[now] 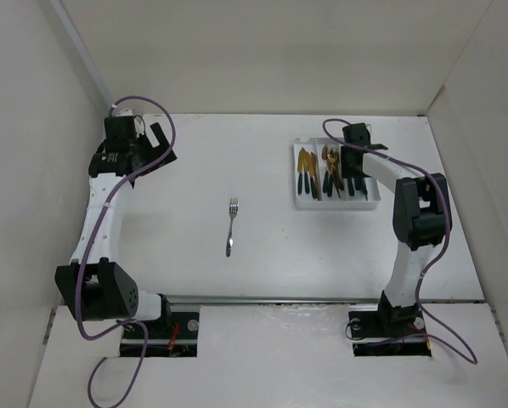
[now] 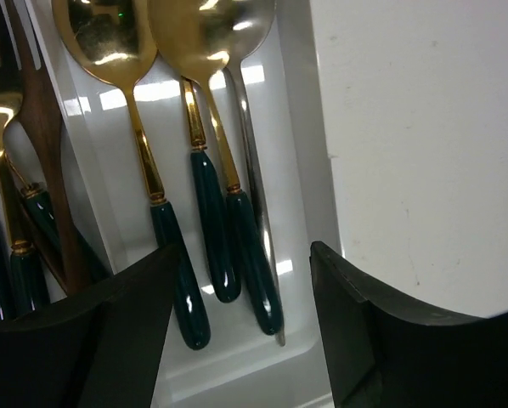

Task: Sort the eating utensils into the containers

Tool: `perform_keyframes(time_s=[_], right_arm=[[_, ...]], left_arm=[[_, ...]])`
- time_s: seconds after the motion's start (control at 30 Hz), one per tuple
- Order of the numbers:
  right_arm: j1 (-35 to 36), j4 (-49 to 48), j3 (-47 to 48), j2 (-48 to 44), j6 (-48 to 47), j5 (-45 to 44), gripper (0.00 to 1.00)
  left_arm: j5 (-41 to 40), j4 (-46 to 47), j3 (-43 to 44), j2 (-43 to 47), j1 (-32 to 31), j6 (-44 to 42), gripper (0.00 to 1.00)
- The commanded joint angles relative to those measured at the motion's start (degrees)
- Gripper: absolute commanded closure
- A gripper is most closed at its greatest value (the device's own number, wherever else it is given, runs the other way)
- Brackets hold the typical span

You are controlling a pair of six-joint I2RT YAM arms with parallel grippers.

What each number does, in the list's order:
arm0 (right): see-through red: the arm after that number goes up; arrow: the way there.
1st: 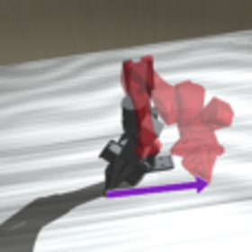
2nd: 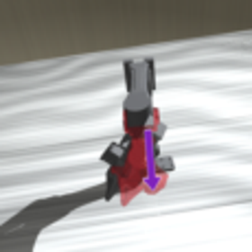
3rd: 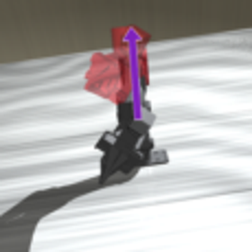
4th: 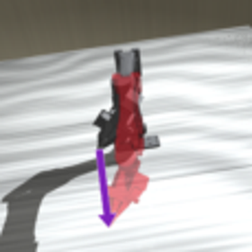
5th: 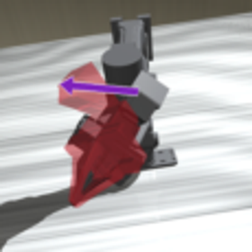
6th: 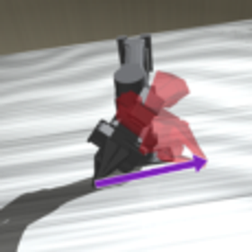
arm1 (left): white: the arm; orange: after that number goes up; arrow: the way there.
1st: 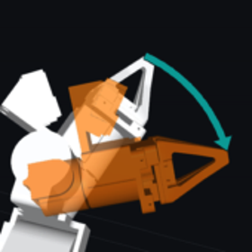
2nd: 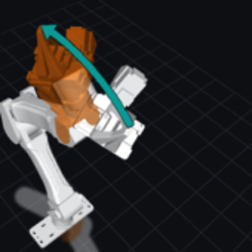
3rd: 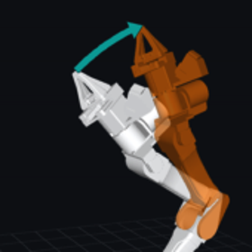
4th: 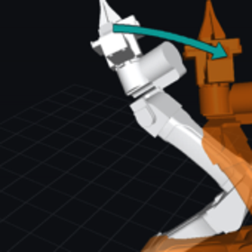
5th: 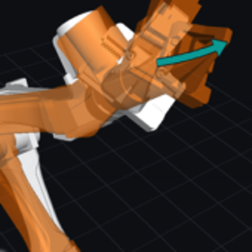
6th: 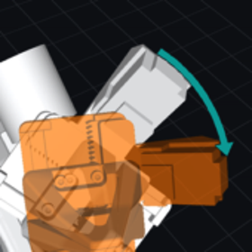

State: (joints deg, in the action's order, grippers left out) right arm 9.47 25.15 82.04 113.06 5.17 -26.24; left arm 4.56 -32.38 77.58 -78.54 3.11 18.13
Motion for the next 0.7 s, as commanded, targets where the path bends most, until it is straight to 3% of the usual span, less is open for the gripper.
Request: perform_keyframes(time_s=[0.0, 0.17, 0.3, 0.33, 0.37, 0.53, 0.67], right_arm=[[1.6, 0.7, 3.6, -6.1, 1.8, -3.1, 0.31], [10.8, 6.2, 7.3, -16.4, 9.0, -9.4, 0.31], [30.3, 7.4, 4.2, -18.4, 16.8, -5.6, 0.26], [33.6, 7.4, 4.2, -16.8, 18.7, -3.3, 0.21], [36.5, 9.7, 4.8, -12.7, 22.8, -1.2, 0.03], [51.8, 14.5, 13.7, 1.0, 30.0, 1.8, 0.02], [54.9, 15.6, 19.6, 7.7, 32.8, 2.4, 0.09]], left_arm=[[0.9, 1.4, -0.3, 1.5, 0.3, 0.4, 0.00], [0.9, 1.4, -0.3, 1.5, 0.3, 0.4, 0.00], [0.9, 1.4, 0.2, 1.5, 0.3, 0.4, 0.00], [0.9, 1.4, 0.2, 1.5, 0.3, 0.4, 0.00], [0.9, 1.4, 0.2, 1.5, 0.3, 0.4, 0.00], [0.9, 1.4, 0.2, 2.2, 0.3, 0.4, 0.00], [0.4, 1.4, -0.3, 3.9, 0.3, -0.1, 0.00]])
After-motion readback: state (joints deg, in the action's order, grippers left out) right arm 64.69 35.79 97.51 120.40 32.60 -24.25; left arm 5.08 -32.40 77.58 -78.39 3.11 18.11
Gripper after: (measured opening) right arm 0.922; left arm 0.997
